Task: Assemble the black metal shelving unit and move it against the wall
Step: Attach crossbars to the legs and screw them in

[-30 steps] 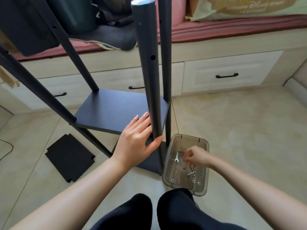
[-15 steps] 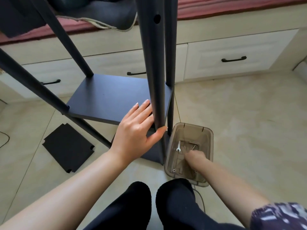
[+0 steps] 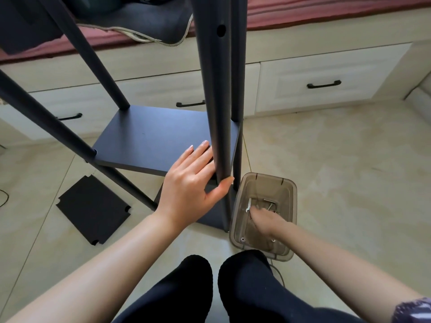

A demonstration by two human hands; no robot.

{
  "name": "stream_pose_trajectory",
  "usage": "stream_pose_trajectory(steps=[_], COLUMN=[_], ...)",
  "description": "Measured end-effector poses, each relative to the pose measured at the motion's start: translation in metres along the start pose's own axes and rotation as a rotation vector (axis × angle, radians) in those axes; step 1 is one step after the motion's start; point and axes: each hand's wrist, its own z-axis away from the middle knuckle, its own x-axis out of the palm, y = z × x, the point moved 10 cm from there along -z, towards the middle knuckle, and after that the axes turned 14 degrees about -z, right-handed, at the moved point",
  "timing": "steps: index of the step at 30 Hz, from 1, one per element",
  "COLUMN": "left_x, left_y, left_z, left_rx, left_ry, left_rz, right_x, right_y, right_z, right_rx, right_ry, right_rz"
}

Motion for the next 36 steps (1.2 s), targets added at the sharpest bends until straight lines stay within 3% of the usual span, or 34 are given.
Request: stream_pose_trajectory(steps=[7,12,18,22,36], left_x=[-0.003,0.0,0.007,0.009,0.013], left_y=[-0.002,-0.002,-0.007,-0.007,-0.01], left_z=[0.001,0.003,0.005,0.009,0.011], left_rx=[-0.028,-0.061,-0.042,0.039,0.046], left_ry=[0.018,-0.046,-0.237,-0.337,-0.299], left_rz=[-0.011,-0.018,0.049,0.019,-0.006], right_x=[-0.063,-0.095,-0.131,-0.137,-0.13], right_y=[-0.054,-0.079,-0.104,-0.123,-0.13], right_z=[0.064,0.114,0.161,0.174,0.168], right_rx=[-0.01,-0.148,-0.316,-0.379,-0.366], right_ry=[0.114,0.143,0.348,0.358,0.387], right_rz=[-1.081,-1.614,-1.462,-1.339,-1.134])
